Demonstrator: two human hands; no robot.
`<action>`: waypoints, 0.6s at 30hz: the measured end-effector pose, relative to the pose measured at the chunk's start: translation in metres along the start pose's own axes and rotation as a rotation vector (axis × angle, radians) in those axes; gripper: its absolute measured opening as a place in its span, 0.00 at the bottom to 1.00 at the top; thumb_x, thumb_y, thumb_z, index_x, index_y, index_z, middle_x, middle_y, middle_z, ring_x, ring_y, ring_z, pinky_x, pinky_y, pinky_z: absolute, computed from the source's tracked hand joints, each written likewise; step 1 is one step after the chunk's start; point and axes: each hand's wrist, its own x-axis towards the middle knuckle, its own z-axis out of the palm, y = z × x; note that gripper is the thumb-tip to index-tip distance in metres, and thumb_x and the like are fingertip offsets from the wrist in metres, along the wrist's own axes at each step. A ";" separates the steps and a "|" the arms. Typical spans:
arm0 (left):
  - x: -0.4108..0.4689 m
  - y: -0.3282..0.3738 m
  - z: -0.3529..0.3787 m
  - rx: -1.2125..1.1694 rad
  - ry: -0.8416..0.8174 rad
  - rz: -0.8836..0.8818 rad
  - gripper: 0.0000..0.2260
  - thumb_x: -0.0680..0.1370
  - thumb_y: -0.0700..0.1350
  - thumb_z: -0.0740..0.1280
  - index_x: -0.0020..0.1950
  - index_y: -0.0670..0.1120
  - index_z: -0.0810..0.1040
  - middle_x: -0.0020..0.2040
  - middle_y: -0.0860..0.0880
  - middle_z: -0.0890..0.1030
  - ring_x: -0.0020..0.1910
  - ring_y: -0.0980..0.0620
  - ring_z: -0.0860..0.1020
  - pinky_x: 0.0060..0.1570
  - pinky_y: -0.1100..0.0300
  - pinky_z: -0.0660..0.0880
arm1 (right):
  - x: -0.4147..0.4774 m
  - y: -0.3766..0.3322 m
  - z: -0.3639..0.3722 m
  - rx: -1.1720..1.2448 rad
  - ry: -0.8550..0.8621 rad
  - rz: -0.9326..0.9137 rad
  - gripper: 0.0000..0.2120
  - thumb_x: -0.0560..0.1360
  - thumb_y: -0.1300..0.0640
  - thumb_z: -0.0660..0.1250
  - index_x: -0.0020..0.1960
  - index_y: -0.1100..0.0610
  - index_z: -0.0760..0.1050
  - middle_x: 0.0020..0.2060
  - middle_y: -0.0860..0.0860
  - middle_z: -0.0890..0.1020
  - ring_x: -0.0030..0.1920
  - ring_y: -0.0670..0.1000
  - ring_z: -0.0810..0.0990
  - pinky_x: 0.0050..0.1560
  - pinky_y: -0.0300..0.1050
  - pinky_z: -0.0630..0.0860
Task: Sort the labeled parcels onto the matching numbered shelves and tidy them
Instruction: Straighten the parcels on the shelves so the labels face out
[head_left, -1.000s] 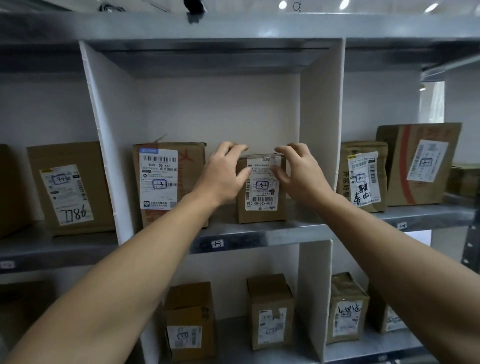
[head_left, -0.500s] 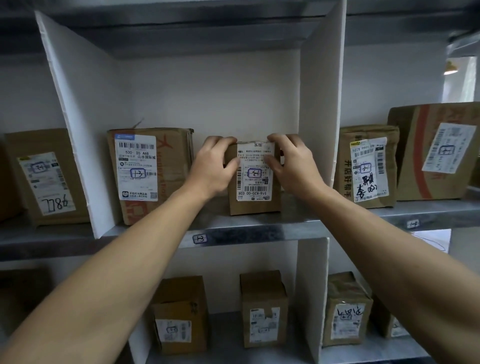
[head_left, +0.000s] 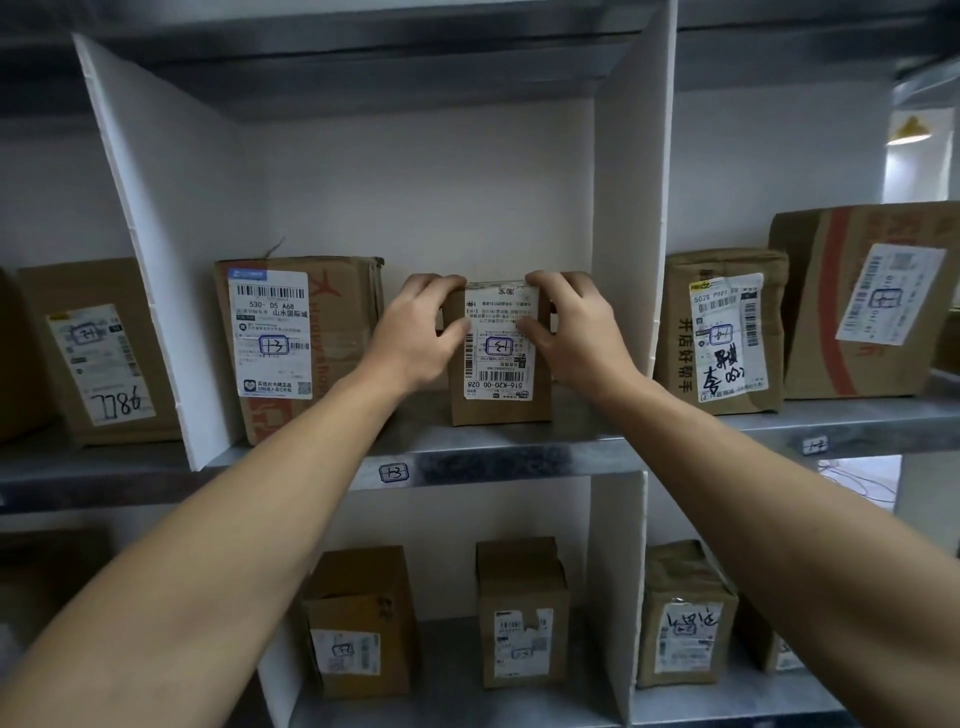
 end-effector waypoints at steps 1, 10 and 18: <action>0.000 0.001 0.000 -0.004 -0.009 -0.008 0.22 0.78 0.45 0.69 0.70 0.44 0.72 0.65 0.43 0.74 0.64 0.47 0.72 0.60 0.67 0.60 | -0.001 -0.001 0.000 0.000 -0.008 0.008 0.24 0.78 0.58 0.70 0.72 0.55 0.70 0.65 0.56 0.73 0.64 0.56 0.75 0.63 0.46 0.74; -0.020 0.015 -0.009 -0.035 0.051 0.026 0.24 0.79 0.48 0.67 0.74 0.47 0.67 0.70 0.45 0.69 0.70 0.46 0.67 0.68 0.52 0.65 | -0.033 -0.019 -0.021 -0.139 -0.003 0.025 0.26 0.79 0.51 0.69 0.74 0.52 0.67 0.71 0.54 0.69 0.68 0.57 0.72 0.66 0.57 0.74; -0.055 0.039 0.002 -0.098 0.061 0.167 0.19 0.78 0.45 0.67 0.68 0.45 0.73 0.64 0.46 0.74 0.63 0.48 0.71 0.62 0.58 0.67 | -0.091 -0.008 -0.064 -0.413 0.058 -0.025 0.18 0.80 0.54 0.67 0.67 0.59 0.74 0.64 0.58 0.76 0.59 0.60 0.78 0.52 0.58 0.79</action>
